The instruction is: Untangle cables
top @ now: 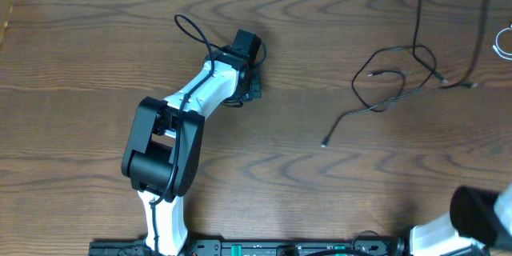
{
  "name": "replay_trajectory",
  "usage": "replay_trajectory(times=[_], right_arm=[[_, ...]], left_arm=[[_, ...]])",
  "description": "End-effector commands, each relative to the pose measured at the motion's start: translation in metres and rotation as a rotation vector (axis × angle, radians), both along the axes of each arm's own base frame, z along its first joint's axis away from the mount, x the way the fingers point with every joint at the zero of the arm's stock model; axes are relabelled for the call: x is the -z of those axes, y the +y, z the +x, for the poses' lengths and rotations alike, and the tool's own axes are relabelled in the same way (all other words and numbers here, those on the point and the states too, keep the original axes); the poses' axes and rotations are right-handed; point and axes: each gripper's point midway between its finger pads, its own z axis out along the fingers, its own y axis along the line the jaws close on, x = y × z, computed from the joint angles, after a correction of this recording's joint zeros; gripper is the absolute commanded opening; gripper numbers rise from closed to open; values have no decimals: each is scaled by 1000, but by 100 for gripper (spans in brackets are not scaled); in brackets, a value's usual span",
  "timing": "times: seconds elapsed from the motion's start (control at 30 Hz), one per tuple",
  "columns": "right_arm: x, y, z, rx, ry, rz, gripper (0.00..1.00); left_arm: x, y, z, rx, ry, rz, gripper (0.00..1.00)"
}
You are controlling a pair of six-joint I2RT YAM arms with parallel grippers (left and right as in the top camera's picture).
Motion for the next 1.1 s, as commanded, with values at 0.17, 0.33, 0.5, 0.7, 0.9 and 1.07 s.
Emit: replay_trajectory(times=[0.17,0.33,0.5,0.7,0.9,1.07], right_arm=[[66,17,66,-38,126,9,1],[81,33,94,-96,92,-20,1],[49,74,88,-304,-25,74,1],[-18,84,81,-333,-119,371,1],[24,43,106,37,74,515,1],[53,26,108,174,141,442,1]], left_arm=[[-6,-1,-2,14,-6,-9,10],[-6,-1,-2,14,-6,-9,12],[-6,-1,-2,14,-6,-8,13],[-6,-1,-2,14,-6,-8,13],[-6,-1,-2,14,-6,-9,13],[-5,0,-3,14,-3,-7,13]])
